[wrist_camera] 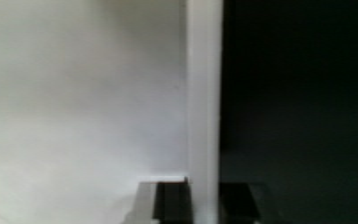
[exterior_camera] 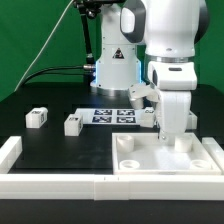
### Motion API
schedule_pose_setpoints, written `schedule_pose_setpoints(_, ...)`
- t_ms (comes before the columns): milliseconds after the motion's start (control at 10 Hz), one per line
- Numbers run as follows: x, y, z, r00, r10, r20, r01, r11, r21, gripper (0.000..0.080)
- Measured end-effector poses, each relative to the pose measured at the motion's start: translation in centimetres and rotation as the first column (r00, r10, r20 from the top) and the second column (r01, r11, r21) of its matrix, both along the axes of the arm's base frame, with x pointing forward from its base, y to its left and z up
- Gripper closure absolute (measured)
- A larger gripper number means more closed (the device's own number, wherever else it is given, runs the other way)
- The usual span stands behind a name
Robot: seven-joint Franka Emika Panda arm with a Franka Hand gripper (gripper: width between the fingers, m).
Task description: Assemble one leg
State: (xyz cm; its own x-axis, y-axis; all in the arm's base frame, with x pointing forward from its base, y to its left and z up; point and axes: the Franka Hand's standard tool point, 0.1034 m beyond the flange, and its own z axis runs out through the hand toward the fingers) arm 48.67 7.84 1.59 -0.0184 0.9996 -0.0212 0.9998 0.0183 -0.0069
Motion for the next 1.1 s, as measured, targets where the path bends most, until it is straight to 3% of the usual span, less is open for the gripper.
schedule_pose_setpoints(400,0.0,0.18,0.01,1.0,0.003,-0.004,-0.003,1.0,-0.003,0.0732)
schedule_pose_setpoints(600,0.0,0.18,0.01,1.0,0.003,-0.004,-0.003,1.0,-0.003,0.0371)
schedule_pose_setpoints(700,0.0,0.17,0.01,1.0,0.003,-0.004,-0.003,1.0,-0.003,0.0371)
schedule_pose_setpoints(800,0.0,0.17,0.01,1.0,0.003,-0.004,-0.003,1.0,-0.003,0.024)
schedule_pose_setpoints(900,0.0,0.17,0.01,1.0,0.003,-0.004,-0.003,1.0,-0.003,0.0169)
schedule_pose_setpoints(1100,0.0,0.17,0.01,1.0,0.003,-0.004,-0.003,1.0,-0.003,0.0155)
